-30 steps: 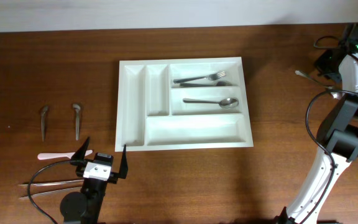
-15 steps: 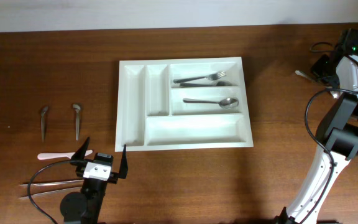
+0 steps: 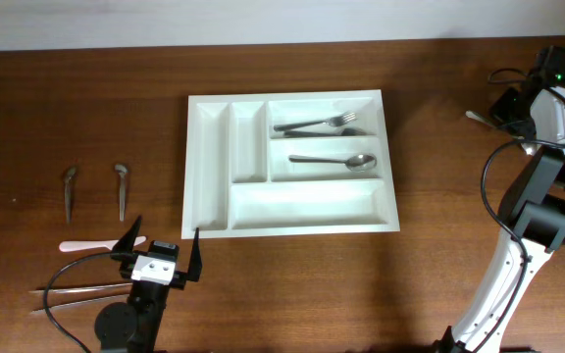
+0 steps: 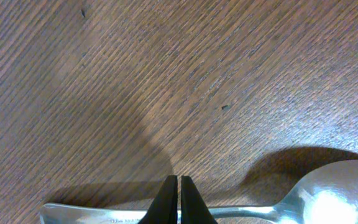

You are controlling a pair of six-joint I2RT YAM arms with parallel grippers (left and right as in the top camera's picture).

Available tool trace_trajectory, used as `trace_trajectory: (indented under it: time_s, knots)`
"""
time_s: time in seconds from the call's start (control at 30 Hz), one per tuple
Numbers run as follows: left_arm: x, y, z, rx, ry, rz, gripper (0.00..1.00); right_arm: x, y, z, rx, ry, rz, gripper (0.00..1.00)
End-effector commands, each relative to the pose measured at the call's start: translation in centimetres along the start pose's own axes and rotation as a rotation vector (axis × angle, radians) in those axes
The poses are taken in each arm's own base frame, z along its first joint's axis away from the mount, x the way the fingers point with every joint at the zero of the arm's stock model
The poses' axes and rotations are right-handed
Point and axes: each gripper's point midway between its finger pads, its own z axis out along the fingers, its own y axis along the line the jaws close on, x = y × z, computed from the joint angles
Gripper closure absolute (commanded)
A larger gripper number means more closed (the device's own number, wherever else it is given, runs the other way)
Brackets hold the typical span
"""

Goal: Pack container
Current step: 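Move the right gripper back toward the remaining spoon, then lower the right gripper onto the spoon handle and close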

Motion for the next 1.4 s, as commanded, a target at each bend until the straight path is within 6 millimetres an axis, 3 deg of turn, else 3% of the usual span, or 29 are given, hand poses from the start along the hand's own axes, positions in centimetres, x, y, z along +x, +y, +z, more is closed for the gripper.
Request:
trace_trajectory:
  time_s: [0.0, 1.37]
  knots:
    - [0.2, -0.1, 0.0, 0.009, 0.000, 0.008, 0.01, 0.0, 0.1, 0.5, -0.004, 0.004, -0.010, 0.96]
    - [0.2, -0.1, 0.0, 0.009, 0.000, 0.007, 0.01, 1.0, -0.3, 0.6, 0.011, 0.046, -0.037, 0.96]
